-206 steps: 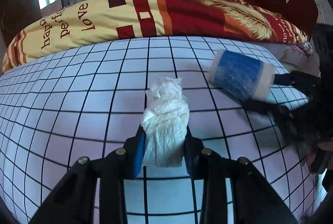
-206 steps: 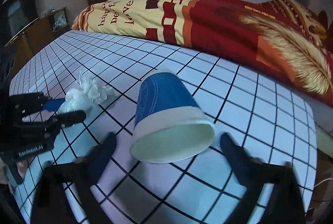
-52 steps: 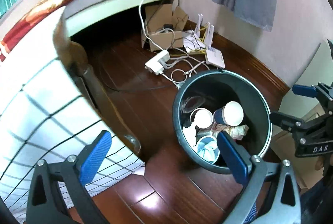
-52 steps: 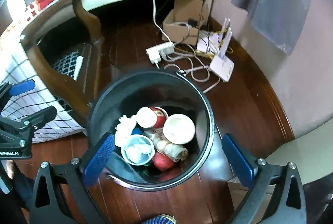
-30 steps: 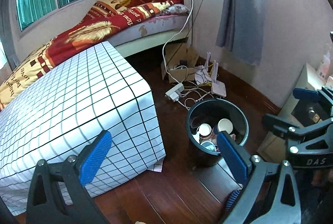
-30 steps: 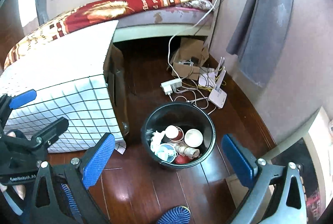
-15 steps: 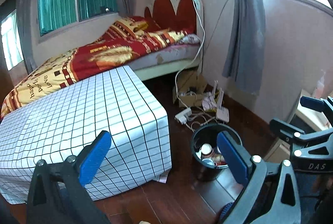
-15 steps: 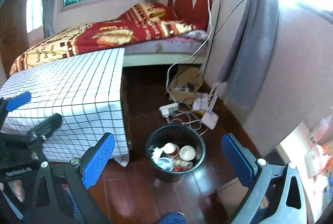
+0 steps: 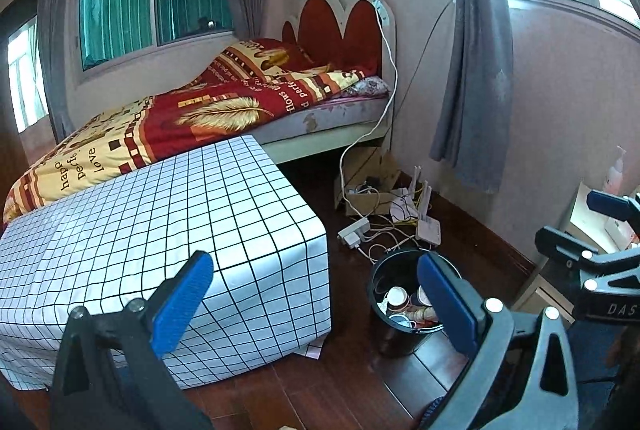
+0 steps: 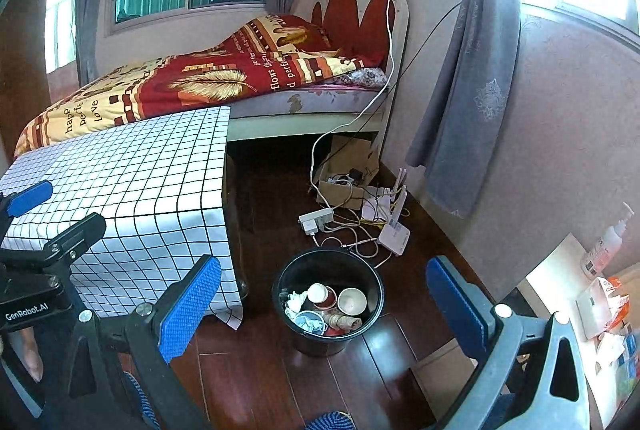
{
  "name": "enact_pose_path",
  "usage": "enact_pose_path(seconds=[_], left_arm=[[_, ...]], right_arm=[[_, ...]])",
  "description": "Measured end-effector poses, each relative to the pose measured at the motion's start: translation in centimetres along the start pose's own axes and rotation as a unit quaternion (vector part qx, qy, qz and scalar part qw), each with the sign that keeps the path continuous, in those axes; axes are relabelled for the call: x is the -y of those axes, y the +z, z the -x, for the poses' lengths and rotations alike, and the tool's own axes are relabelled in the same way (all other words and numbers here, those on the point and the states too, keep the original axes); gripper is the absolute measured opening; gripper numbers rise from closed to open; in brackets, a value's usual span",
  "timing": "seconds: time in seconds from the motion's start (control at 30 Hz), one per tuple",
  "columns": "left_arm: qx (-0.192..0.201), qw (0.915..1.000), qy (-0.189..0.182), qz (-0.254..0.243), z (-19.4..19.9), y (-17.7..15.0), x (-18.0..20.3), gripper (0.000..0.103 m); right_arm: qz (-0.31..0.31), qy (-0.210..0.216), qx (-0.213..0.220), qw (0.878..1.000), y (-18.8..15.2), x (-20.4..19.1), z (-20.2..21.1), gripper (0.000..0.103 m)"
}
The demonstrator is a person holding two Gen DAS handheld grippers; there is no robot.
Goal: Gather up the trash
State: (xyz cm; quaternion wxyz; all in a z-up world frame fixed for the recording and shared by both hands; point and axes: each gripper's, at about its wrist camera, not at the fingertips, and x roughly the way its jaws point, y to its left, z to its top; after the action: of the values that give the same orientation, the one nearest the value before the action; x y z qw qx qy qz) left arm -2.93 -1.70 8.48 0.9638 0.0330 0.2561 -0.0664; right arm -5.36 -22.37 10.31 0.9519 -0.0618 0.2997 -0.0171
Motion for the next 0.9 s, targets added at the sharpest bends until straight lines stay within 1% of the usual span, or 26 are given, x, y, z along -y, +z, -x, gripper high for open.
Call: enact_pose_path(seconds=[0.4,0.67,0.9], left_arm=[[0.005,0.9999,-0.005,-0.008,0.47,-0.01,0.66,0.103],[0.004,0.9999,-0.003,-0.011,0.38,0.11,0.35,0.103],[0.001,0.9999,-0.009,-0.013,0.17,0.16,0.05,0.103]], right_arm=[[-0.005,0.001,0.006,1.0,-0.02,0.36,0.44,0.103],[-0.005,-0.002,0.01,1.0,-0.1,0.44,0.58,0.103],[-0.005,-0.003,0.01,1.0,0.05,0.53,0.59,0.103]])
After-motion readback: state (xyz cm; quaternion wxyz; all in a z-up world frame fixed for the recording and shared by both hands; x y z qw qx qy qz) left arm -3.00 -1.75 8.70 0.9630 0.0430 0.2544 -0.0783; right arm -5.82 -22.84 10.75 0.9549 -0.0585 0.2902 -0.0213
